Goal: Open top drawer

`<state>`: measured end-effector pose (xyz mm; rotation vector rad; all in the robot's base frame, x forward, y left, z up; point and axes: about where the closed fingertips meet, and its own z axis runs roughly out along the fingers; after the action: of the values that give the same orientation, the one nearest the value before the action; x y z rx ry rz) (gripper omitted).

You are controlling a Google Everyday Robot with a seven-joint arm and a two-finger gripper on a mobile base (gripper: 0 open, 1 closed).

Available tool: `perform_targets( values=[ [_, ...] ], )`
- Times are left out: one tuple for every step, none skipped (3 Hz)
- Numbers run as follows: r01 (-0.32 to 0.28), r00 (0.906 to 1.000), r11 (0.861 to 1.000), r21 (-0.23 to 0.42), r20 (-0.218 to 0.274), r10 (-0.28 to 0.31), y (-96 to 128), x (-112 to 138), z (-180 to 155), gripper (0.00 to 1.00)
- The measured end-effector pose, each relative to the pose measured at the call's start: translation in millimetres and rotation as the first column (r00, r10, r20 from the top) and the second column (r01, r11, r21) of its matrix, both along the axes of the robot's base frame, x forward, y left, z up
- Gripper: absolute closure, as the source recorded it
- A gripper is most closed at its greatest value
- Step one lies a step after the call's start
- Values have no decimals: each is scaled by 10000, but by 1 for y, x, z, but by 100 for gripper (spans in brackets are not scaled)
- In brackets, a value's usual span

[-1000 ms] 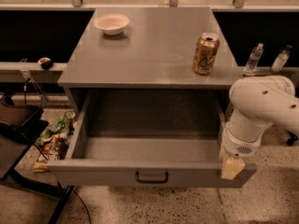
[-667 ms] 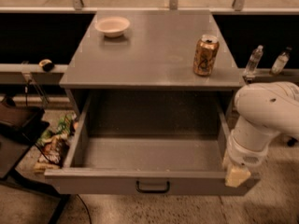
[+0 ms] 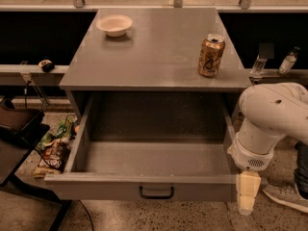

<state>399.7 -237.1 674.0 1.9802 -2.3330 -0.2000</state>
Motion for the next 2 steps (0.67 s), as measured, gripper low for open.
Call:
perform_targets(
  values=[
    [0, 10000, 10000, 1, -2, 0, 0, 0, 0, 0],
    [-75, 9990, 9997, 242, -444, 86, 6, -30, -15, 27]
  ],
)
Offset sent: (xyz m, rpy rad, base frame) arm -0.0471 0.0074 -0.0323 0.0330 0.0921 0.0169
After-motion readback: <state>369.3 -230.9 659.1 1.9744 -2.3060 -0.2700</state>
